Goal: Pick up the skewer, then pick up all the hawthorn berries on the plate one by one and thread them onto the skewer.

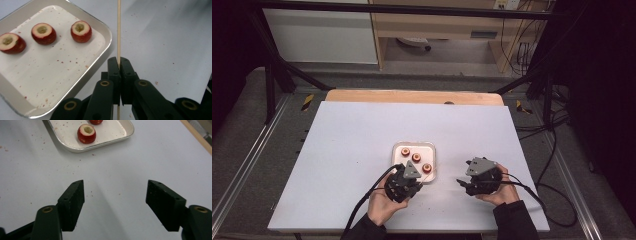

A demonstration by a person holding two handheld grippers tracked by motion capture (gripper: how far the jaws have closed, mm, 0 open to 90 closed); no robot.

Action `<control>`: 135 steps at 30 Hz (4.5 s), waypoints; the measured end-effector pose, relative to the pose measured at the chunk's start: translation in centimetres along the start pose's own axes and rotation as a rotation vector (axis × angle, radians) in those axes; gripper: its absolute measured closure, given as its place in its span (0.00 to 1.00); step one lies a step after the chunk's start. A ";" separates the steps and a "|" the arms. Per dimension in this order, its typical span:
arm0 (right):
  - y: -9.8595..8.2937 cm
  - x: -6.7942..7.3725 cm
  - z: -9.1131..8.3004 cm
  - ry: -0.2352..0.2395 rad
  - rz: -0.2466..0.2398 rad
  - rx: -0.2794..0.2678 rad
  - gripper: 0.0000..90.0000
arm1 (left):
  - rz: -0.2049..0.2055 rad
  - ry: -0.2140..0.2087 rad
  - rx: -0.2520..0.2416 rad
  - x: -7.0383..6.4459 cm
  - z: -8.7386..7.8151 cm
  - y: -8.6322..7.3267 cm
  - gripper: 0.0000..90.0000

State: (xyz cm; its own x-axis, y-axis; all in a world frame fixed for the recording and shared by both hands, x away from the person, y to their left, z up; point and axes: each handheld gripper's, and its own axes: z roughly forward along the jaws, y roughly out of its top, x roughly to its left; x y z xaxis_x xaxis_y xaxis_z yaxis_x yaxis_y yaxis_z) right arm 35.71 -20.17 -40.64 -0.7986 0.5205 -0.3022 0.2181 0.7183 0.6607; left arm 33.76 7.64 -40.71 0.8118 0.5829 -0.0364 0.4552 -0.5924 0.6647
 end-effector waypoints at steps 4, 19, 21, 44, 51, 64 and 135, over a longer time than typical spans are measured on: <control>0.0 -0.1 0.1 0.007 0.097 0.007 0.25 | -0.047 0.021 -0.071 0.2 -0.8 -1.2 0.98; 2.9 -0.9 2.0 0.113 0.342 0.062 0.04 | -0.166 0.058 -0.180 0.9 -1.9 -5.2 0.98; 3.5 -0.9 2.2 0.125 0.363 0.057 0.04 | -0.171 0.056 -0.191 1.0 -2.0 -5.4 0.98; 8.9 -0.5 6.5 0.168 0.377 0.112 0.10 | -0.194 0.070 -0.217 1.7 -2.6 -6.9 0.98; 10.3 -0.4 8.4 0.211 0.396 0.157 0.20 | -0.195 0.073 -0.216 1.7 -2.6 -7.1 0.98; 10.6 -0.2 11.0 0.241 0.422 0.332 0.49 | -0.187 0.066 -0.195 1.6 -2.2 -7.2 0.98; 7.3 -0.8 3.6 0.303 1.029 -0.511 0.67 | -0.386 0.014 -0.338 -1.4 0.7 -2.6 0.98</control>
State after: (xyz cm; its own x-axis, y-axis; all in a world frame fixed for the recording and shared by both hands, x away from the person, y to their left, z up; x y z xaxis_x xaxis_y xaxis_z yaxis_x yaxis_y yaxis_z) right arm 40.03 -13.67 -38.03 -0.4942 0.5654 0.6604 0.6407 -0.2766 0.7162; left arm 31.70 7.95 -42.88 0.6017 0.7324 -0.3186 0.5752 -0.1206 0.8091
